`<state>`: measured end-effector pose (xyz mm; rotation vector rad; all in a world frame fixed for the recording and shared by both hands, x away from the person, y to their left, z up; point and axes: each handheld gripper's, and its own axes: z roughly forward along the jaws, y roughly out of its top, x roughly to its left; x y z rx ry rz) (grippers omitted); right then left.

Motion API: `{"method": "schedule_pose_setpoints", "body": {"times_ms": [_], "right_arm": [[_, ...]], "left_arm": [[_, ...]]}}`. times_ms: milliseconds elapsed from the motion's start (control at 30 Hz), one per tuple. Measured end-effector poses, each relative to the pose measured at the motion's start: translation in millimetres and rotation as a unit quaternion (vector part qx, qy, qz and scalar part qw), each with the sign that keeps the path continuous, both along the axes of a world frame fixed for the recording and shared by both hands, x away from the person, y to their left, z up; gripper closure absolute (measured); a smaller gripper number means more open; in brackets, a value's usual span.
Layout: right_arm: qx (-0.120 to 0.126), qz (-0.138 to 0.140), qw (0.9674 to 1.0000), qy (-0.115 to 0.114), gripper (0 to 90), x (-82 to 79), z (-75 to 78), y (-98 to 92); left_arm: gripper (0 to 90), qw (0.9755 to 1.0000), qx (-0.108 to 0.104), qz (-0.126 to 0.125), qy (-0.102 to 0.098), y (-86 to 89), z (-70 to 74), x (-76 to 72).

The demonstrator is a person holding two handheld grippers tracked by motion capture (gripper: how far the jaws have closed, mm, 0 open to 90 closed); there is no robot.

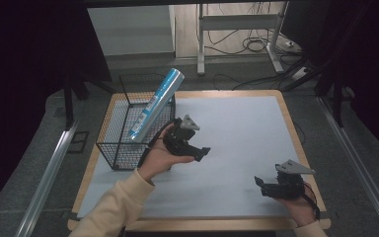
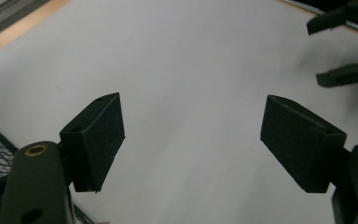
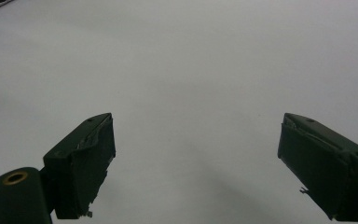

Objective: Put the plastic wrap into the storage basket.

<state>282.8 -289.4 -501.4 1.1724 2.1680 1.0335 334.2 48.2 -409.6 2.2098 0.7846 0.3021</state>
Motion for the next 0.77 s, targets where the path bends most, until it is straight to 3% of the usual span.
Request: {"method": "schedule_pose_setpoints", "body": {"times_ms": [167,400,767], "right_arm": [[0.0,0.0,1.0,0.001,11.1,0.2,-0.3,-0.1],[0.002,0.004,1.0,-0.006,11.1,-0.7,1.1,0.6],[0.002,0.004,0.9998,-0.017,11.2,-3.6,4.1,-0.2]], "left_arm": [[21.5,0.9998,-0.005,-0.01,0.018,-4.7,-20.9,-6.9],[21.3,0.9988,0.008,-0.013,0.047,-7.0,-51.4,-11.6],[20.2,0.9982,0.01,-0.012,0.057,-6.6,-59.5,-11.7]]}}
